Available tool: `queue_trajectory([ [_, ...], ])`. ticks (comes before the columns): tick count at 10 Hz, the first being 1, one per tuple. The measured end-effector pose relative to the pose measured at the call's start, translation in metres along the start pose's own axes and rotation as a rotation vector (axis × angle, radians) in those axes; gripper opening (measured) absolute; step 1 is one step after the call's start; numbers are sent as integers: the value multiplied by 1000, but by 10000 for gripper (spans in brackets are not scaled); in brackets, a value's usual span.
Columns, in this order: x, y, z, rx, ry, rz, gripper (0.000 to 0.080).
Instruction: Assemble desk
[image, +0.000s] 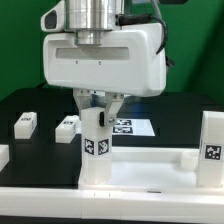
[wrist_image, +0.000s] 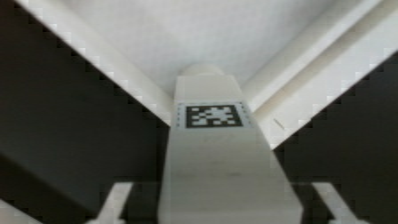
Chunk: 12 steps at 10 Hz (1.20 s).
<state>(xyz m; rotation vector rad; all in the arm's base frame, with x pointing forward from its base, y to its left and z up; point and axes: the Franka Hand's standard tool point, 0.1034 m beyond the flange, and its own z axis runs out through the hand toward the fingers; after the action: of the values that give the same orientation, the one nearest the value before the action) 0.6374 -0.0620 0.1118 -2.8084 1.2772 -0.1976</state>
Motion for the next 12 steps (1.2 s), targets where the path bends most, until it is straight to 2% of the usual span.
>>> queue_trajectory([
  [4,-2,-2,-1,-3,1,501,290],
  [7,-1,0,-1,-3,0,580,290],
  [8,-1,-1,-1,-2,0,566,318],
  [9,-1,-1,-1,-2,-1,527,452],
  [10,-1,0,-1,-7,-6,492,452],
  [11,0,0,-2,-7,-6,420,608],
  [12,-1,0,-1,-7,-6,313,637],
])
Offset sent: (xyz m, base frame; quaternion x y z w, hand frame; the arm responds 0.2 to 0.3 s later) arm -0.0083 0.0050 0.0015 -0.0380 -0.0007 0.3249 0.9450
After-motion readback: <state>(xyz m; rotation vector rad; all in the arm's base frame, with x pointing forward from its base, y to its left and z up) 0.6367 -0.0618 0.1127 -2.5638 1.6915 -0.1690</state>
